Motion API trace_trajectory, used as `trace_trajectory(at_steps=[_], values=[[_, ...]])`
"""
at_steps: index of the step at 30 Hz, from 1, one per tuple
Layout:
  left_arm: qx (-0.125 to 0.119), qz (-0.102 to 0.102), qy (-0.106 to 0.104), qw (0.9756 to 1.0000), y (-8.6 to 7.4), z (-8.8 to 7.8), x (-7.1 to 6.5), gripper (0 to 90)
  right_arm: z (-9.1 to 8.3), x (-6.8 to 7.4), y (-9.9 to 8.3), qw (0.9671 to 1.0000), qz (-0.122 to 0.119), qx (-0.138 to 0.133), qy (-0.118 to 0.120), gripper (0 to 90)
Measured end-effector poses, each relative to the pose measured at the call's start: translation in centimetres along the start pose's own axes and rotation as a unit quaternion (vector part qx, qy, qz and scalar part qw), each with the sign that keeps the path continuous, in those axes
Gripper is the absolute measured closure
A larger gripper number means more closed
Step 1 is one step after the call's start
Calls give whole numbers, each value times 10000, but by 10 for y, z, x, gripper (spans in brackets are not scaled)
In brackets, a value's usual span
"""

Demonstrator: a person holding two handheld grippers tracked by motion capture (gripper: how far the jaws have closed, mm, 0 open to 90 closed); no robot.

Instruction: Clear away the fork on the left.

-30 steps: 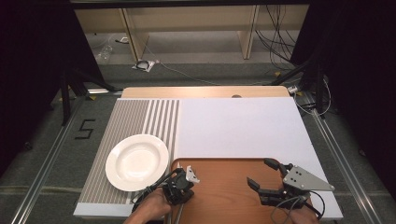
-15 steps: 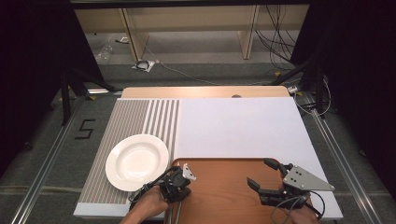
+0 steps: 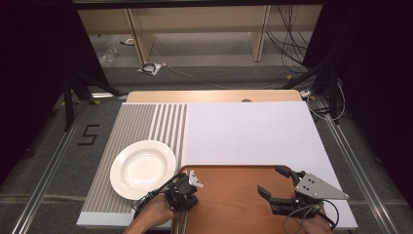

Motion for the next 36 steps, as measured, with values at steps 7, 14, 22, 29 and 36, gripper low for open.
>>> trace_trajectory(at_steps=[7,14,22,29,36], values=[[-234,-52,-21,9997,7,-11,3,527,0,0,0,10000,9,2,-3,184],[-497,-380,55,9980,13,-22,16,379,0,0,0,10000,2,-8,0,184],[-939,-813,172,9921,19,-38,30,262,0,0,1,10000,-1,-27,-3,184],[-1222,-1067,246,9864,20,-47,41,210,0,0,1,10000,12,-35,-3,184],[-1433,-1304,385,9803,16,-55,54,192,-1,0,1,10000,9,-38,-5,184]])
Point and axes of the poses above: each handheld gripper's, and its own axes: z roughly forward along the jaws, y roughly out of its top, x roughly to its left, the point moved 8 cm from there along z, roughly forward along the jaws, and after that the axes turned 11 degrees about y, right-handed, at the moved point
